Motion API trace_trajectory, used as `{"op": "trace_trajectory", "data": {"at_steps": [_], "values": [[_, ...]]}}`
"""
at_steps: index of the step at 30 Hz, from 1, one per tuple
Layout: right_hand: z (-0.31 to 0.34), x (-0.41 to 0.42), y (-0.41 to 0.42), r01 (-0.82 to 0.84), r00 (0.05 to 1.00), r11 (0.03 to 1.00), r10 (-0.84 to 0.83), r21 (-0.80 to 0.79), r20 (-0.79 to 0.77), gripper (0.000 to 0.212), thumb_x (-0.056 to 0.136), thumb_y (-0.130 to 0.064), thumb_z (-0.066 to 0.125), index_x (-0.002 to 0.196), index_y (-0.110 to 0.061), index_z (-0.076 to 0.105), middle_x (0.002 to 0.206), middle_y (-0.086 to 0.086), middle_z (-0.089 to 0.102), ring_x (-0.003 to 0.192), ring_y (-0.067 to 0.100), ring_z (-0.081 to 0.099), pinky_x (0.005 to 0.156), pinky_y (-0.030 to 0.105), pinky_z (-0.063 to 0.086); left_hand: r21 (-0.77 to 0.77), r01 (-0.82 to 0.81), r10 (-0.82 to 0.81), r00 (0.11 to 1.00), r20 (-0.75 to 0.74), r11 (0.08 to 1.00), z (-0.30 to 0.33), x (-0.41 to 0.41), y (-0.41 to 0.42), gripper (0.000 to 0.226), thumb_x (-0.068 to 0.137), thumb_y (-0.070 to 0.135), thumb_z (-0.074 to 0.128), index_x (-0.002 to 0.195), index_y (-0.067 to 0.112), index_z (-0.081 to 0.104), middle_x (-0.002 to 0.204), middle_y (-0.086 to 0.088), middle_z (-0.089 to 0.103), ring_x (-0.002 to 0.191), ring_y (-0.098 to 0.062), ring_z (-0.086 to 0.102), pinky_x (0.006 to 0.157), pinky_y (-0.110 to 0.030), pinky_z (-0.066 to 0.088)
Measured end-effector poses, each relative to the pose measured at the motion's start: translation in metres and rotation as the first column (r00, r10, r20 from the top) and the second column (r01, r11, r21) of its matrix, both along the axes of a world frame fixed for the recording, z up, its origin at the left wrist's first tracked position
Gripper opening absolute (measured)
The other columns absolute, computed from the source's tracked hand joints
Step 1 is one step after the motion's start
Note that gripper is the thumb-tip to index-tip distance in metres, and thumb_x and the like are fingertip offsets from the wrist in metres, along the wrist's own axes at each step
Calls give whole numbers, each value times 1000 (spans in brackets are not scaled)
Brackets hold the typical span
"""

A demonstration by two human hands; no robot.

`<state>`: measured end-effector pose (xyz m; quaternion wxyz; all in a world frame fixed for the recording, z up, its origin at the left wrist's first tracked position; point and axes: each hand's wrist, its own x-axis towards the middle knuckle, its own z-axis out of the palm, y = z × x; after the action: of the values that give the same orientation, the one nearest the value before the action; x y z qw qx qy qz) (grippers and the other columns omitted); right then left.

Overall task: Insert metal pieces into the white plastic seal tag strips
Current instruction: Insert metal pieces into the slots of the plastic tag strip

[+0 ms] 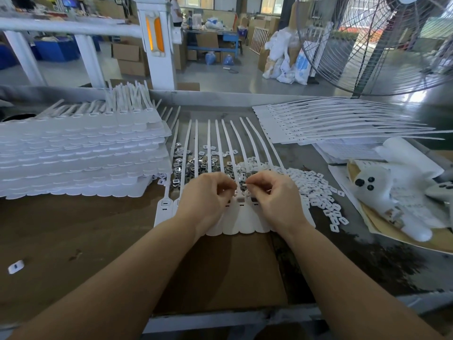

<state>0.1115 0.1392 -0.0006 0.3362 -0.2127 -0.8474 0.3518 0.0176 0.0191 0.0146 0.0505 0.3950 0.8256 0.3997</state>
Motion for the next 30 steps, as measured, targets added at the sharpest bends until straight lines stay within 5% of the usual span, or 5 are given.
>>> {"op": "trace_trajectory", "data": {"at_steps": [8, 16, 22, 26, 30], "values": [[1, 2, -3, -87, 994, 996, 87, 9, -68, 13, 81, -1, 67, 87, -10, 74, 78, -8, 66, 77, 0, 62, 70, 6, 45, 103, 69, -84, 986, 144, 992, -2, 2, 11, 23, 86, 13, 63, 106, 22, 71, 96, 9, 71, 87, 0, 62, 77, -8, 44], [-1, 1, -3, -13, 999, 1000, 14, 10, -34, 12, 83, -4, 65, 88, -12, 72, 76, -15, 62, 77, 1, 61, 74, 11, 49, 71, -27, 18, 993, 117, 997, -1, -12, 7, 15, 87, 12, 62, 95, 21, 72, 83, 13, 65, 79, 4, 58, 66, 1, 40], [-1, 1, -3, 5, 1000, 1000, -5, 27, -8, 11, 83, -3, 64, 87, -11, 71, 79, -7, 66, 79, 11, 63, 78, 29, 53, -1, 44, -44, 995, 86, 999, 4, -18, -6, 10, 83, 19, 68, 91, 21, 74, 79, 19, 64, 77, 4, 59, 65, -3, 42], [-1, 1, -3, 3, 1000, 1000, -3, 28, -4, 11, 83, -3, 64, 87, -11, 71, 79, -7, 66, 80, 11, 64, 79, 32, 54, -96, 62, -65, 997, -37, 994, 3, -9, -1, 21, 79, 39, 70, 94, 25, 72, 91, 12, 58, 81, -4, 54, 67, -16, 39], [-1, 2, -3, 0, 1000, 999, 1, 36, -3, 11, 83, -4, 64, 88, -11, 71, 81, -6, 66, 81, 12, 64, 80, 32, 54, -110, 51, -57, 997, -49, 993, 0, -4, 3, 14, 80, 38, 70, 90, 28, 71, 89, 15, 52, 78, -3, 49, 62, -12, 33]]}}
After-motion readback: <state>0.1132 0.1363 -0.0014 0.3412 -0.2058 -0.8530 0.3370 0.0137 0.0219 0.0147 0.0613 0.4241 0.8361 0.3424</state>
